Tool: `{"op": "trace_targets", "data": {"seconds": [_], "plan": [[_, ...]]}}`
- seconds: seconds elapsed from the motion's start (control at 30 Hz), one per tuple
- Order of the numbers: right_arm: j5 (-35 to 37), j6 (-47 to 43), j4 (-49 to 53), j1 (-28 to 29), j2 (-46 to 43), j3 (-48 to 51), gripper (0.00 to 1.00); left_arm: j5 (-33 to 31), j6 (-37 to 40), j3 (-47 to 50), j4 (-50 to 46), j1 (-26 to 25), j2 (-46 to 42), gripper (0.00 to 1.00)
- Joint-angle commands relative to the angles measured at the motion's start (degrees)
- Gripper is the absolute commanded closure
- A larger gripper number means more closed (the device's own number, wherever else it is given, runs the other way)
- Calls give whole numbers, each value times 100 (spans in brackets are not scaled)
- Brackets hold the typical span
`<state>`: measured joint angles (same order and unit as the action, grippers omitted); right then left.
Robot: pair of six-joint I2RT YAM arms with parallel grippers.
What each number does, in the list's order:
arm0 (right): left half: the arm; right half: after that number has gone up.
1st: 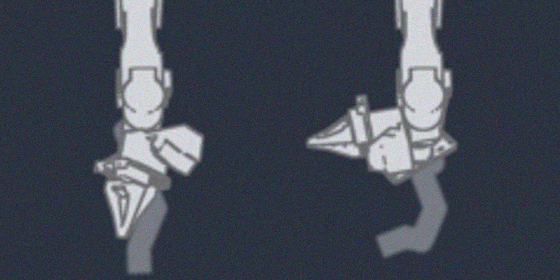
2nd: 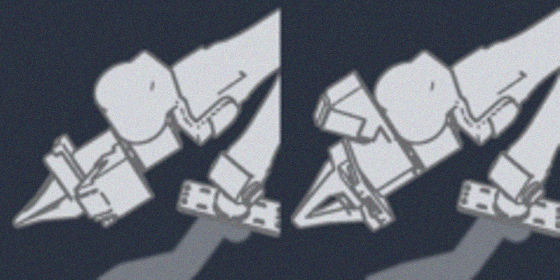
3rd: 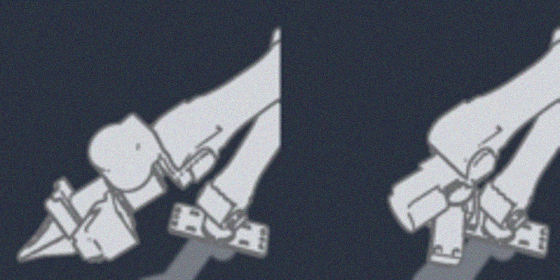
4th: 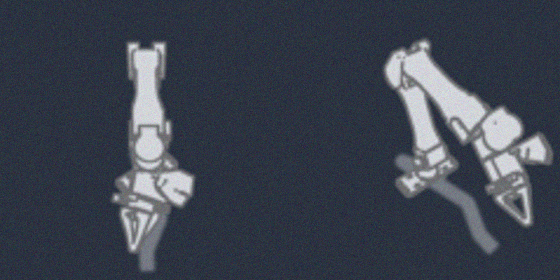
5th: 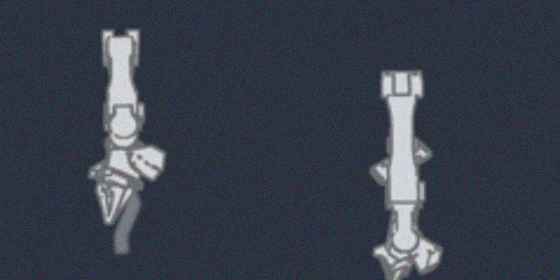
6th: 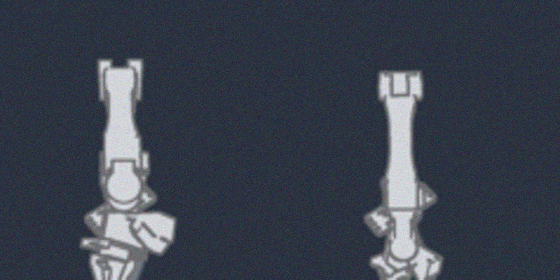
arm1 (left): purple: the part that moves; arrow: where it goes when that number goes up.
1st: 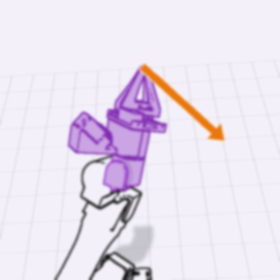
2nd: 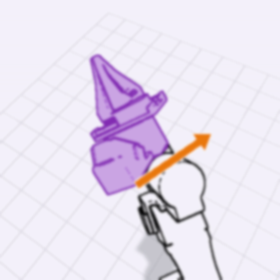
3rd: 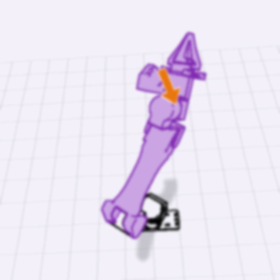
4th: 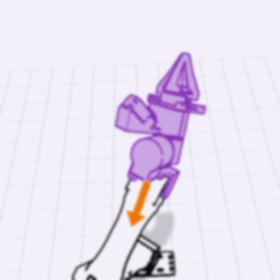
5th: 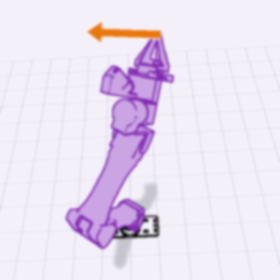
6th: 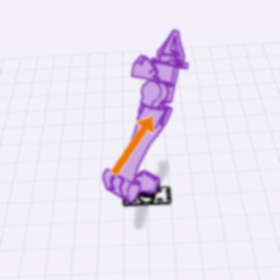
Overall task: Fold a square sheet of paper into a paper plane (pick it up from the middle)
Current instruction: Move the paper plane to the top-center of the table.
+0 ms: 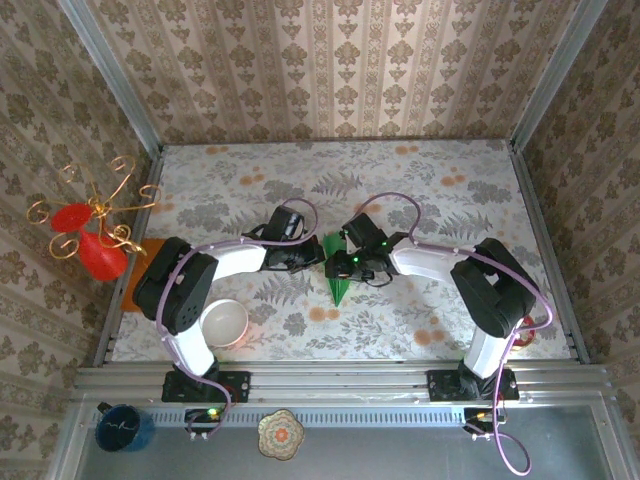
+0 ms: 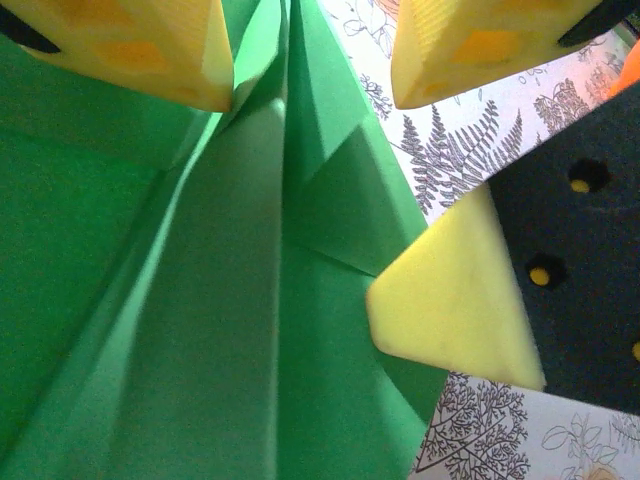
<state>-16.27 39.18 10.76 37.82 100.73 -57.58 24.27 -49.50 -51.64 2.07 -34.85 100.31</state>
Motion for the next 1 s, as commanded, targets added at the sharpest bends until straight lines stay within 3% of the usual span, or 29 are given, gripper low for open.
{"op": "trace_targets", "data": {"seconds": [0.0,0.53,0.7,0.97], "plan": [[246,1,231,76,136,-126,51,91,-43,-92,-35,-31,-205,96],[629,72,515,94,200,-218,56,78,-25,-87,-84,-39,-236,92],[787,72,643,94,176,-253,63,-34,27,-92,-239,-14,-309,84],[1035,20,968,90,309,-437,70,-600,178,-39,-800,122,-621,59]]}}
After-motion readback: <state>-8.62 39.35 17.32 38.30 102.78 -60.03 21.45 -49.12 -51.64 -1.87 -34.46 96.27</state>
